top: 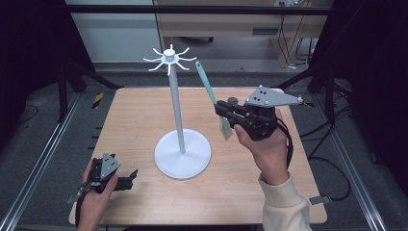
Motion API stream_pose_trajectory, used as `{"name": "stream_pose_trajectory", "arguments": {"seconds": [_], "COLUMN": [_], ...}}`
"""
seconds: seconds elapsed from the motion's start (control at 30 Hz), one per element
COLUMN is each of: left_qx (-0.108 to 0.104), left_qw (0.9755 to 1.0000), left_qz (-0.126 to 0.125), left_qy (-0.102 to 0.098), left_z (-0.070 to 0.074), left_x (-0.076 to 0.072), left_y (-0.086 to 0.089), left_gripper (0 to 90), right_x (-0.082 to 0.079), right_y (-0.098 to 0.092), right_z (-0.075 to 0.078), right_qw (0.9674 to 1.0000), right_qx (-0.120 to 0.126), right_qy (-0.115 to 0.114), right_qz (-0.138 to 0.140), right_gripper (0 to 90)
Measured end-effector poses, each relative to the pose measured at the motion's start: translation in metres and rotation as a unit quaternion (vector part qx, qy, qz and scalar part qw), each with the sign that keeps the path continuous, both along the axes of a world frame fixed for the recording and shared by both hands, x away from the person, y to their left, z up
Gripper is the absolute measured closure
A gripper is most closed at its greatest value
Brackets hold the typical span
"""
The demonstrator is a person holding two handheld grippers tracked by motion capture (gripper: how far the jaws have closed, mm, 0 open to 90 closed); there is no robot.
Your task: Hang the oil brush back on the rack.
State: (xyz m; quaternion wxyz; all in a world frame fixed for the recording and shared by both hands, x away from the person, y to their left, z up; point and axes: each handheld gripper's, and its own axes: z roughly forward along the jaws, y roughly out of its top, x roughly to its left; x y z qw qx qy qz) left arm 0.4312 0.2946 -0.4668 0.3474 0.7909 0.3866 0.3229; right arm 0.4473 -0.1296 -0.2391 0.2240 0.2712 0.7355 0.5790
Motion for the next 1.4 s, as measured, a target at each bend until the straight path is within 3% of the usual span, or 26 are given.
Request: {"name": "stream_pose_trajectory", "arguments": {"seconds": [0.83,1.4], "left_qx": [0.002,0.002], "left_qw": [1.0,1.0], "left_qz": [-0.003,-0.002], "left_qy": [0.003,0.002], "left_z": [0.0,-0.001], "left_x": [0.0,0.0], "left_y": [-0.001,-0.001], "left_gripper": [2.5,2.6], "right_x": [-0.005,0.002], "right_y": [0.007,0.021], "right_z": [0.002,-0.001], "right_qw": [0.9998,0.9997], "right_qx": [-0.012,-0.018], "right_qy": [-0.003,0.003], "right_qz": [0.013,0.019], "right_gripper": [82.7,82.6]}}
